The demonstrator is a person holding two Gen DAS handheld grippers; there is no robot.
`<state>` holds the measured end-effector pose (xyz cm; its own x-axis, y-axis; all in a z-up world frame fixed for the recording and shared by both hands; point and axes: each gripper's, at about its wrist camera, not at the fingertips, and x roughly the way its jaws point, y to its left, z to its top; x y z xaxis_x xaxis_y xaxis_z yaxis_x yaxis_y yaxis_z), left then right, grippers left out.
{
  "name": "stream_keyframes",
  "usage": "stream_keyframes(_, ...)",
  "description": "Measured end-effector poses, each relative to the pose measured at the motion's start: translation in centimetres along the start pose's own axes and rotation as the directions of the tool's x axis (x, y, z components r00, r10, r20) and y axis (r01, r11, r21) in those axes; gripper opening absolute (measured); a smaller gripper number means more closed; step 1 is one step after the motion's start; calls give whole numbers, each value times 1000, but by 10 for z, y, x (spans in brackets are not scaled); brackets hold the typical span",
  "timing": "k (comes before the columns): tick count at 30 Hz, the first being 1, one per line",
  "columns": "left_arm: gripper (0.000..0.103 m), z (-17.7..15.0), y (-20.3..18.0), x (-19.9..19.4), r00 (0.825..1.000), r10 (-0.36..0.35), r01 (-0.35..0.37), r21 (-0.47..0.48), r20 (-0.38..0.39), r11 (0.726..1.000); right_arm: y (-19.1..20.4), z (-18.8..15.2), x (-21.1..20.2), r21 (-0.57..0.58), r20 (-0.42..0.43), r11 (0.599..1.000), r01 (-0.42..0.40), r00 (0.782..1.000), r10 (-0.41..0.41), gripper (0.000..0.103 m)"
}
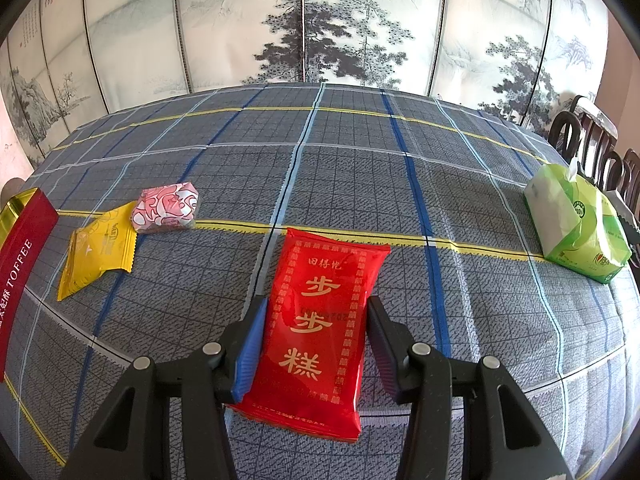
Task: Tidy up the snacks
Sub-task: 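Lower the green candy stick into the gold tin and open the left tool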
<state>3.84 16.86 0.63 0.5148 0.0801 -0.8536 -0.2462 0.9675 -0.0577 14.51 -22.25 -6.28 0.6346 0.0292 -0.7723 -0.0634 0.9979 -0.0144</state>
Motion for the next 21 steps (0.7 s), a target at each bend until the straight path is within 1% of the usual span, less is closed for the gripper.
stream_keyframes(8,16,-9,-2,11,999,-16,16,12,-30,1000,1,0,1,0,0,1000,1,1000,-1,49)
stream_keyframes(21,19,-14,-3,12,1000,-11,12,13,-29,1000,-2,-3,-5,5,4,1000,18,1000,-18,47)
